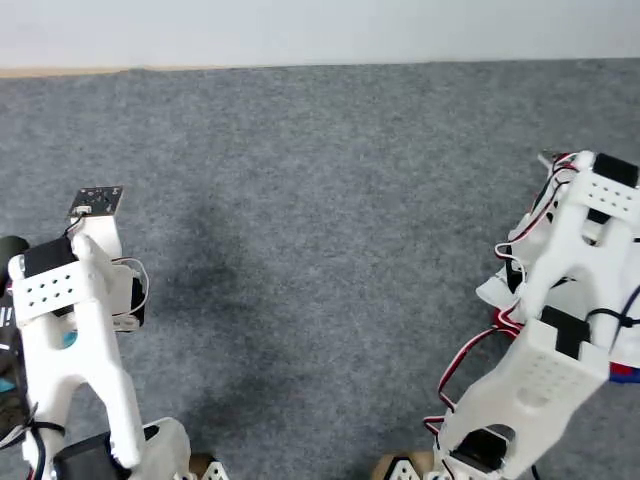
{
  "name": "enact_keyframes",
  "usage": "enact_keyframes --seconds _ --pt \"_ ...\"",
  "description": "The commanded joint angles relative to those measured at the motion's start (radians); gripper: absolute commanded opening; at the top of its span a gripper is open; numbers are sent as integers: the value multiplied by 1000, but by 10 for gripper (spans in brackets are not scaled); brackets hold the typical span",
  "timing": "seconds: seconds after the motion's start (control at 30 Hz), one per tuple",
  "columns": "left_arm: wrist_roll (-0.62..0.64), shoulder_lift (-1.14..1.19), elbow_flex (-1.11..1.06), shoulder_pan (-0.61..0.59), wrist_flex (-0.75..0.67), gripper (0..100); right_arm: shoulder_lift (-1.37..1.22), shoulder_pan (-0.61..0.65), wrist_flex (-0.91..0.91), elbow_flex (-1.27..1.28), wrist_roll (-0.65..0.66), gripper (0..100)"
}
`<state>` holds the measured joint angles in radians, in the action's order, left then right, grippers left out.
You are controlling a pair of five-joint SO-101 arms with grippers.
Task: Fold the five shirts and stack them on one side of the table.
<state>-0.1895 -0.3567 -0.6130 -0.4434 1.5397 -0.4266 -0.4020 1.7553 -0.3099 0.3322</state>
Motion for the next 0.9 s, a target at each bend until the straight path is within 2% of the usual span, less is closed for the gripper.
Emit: enact_keyframes --seconds 0.0,0.47,0.67,0.87 --pt "2 -23 4 6 -14 6 84 -5 41 -8 -12 20" --pt "2 -23 4 6 -14 6 185 21 41 9 -6 12" --pt "2 -23 4 6 -14 6 113 21 41 48 -9 172" --pt "2 -23 4 6 -14 6 18 16 39 41 -6 89"
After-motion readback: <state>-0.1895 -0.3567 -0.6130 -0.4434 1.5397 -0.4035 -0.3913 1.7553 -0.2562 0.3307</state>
